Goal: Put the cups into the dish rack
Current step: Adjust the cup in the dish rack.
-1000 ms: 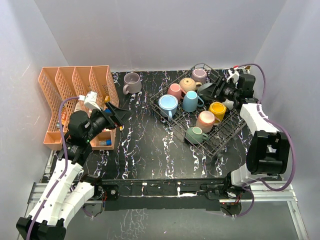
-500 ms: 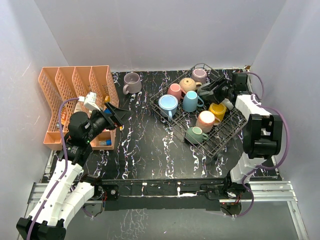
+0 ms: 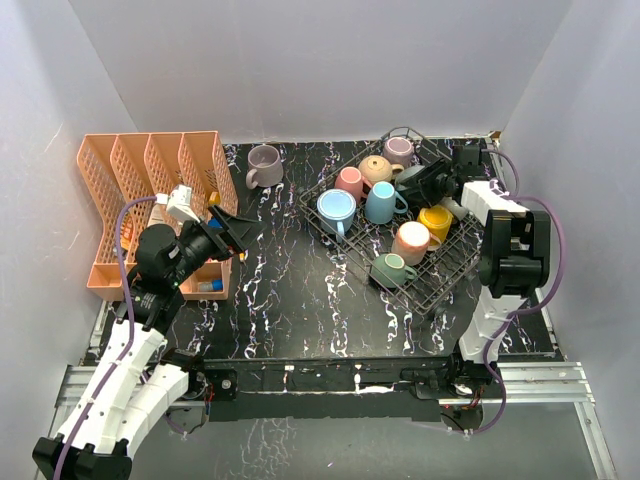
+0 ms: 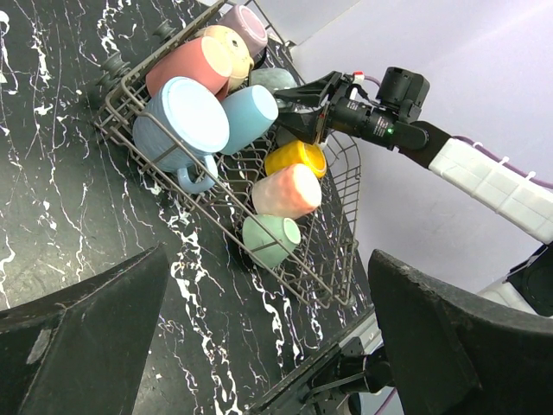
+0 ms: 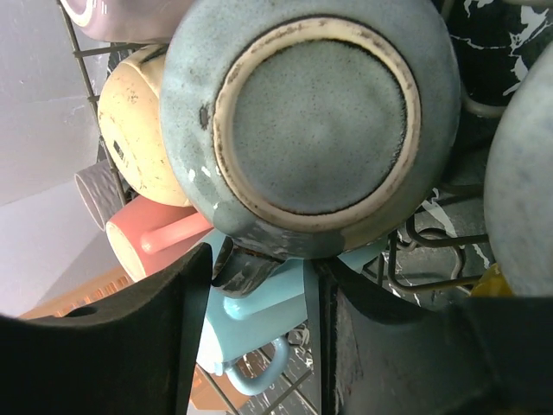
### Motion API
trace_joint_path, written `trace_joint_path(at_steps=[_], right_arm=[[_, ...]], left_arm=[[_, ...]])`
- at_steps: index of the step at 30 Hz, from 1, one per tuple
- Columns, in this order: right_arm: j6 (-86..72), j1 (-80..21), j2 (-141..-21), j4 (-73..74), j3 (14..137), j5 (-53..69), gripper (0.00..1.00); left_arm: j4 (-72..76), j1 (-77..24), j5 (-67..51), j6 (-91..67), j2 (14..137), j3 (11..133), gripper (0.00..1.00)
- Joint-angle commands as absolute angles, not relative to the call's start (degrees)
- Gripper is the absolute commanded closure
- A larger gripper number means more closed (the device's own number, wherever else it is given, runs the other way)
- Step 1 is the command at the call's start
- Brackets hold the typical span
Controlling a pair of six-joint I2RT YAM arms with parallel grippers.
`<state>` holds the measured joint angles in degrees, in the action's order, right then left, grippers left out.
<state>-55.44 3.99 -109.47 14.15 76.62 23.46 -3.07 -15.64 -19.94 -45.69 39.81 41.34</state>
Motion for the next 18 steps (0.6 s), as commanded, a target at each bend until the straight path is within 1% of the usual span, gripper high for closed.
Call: trace_joint_path(at_steps=[1, 6, 9, 10, 11, 14, 16, 18], right_arm=[[-56.6, 3.7, -109.9, 13.7, 79.9, 21.0, 0.54], [-56.8, 3.7, -111.8, 13.8, 81.7, 21.4, 0.60], [-57.0, 3.6, -111.7, 13.0, 81.5, 22.4, 0.69], [-57.0, 3.6, -111.5, 12.4, 81.3, 22.7, 0.75], [-57.0, 3.6, -111.0, 11.7, 81.0, 23.0, 0.78], [-57.2, 3.9, -109.7, 10.1, 80.1, 23.5, 0.83], [-57.4, 4.3, -108.6, 8.7, 79.2, 24.2, 0.89], [-57.6, 4.8, -107.3, 7.3, 78.8, 24.5, 0.91]], left_arm=[[-2.9, -15.5, -19.9, -45.8, 38.9, 42.1, 0.04], [-3.7, -15.5, -19.8, -45.6, 38.8, 42.7, 0.04], [-4.3, -15.5, -19.4, -45.4, 38.3, 42.8, 0.04], [-4.4, -15.5, -19.3, -45.4, 38.1, 42.7, 0.04], [-4.6, -15.5, -19.3, -45.4, 38.0, 42.7, 0.04], [-4.8, -15.5, -19.2, -45.3, 37.9, 42.9, 0.04], [-5.0, -15.5, -19.2, -45.1, 37.9, 43.0, 0.04], [-5.1, -15.5, -19.1, -45.0, 37.9, 43.2, 0.04]])
